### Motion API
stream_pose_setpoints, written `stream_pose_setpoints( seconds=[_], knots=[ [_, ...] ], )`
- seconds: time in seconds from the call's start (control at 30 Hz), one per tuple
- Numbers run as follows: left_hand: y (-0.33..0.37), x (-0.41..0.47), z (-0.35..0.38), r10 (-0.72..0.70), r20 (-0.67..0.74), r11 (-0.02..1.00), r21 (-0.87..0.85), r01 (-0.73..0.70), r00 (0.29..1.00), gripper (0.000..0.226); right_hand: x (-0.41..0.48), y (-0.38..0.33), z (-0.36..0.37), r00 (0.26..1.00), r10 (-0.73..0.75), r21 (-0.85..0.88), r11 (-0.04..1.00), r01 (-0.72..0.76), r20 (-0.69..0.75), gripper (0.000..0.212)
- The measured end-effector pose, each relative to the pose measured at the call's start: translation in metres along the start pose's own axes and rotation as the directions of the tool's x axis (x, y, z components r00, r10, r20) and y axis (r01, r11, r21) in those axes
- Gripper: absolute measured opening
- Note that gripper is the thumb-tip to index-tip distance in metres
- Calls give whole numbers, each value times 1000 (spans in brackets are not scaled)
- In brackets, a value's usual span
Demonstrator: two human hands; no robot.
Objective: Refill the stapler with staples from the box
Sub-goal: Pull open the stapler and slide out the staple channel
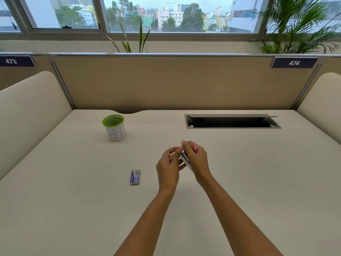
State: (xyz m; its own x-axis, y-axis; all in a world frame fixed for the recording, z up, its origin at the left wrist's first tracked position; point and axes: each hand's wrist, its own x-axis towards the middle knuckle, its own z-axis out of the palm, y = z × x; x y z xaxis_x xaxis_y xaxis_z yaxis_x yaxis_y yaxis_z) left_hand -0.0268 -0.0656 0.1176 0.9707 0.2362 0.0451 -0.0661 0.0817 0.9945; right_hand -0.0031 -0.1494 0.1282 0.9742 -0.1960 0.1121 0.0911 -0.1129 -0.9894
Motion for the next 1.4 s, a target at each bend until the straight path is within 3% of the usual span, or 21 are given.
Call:
stream_pose_setpoints(
  seconds=[0.37,0.8,0.97,1.1,1.27,1.4],
  knots=[
    [0,3,-4,14,27,1000,8,-14,1000,13,3,1,1,1000,14,-74,997,-15,-15,24],
    [-6,-3,4,12,46,1000,20,-13,999,20,3,7,-3,986,153,30,987,-155,69,27],
    [-6,8,-8,-103,-53,986,-139,95,993,18,6,0,-8,955,265,328,921,-211,-130,29],
    [-1,8,-6,-31,-21,994,-105,29,999,13,5,-4,-4,992,122,158,980,-117,-22,36],
    [-1,13,-10,2,-56,998,-66,-6,998,19,4,-5,-7,989,-82,-15,996,84,126,7],
    [4,17,-16,-8,-41,998,-68,6,999,16,1,-5,-12,965,-71,12,997,70,252,7]
  ],
)
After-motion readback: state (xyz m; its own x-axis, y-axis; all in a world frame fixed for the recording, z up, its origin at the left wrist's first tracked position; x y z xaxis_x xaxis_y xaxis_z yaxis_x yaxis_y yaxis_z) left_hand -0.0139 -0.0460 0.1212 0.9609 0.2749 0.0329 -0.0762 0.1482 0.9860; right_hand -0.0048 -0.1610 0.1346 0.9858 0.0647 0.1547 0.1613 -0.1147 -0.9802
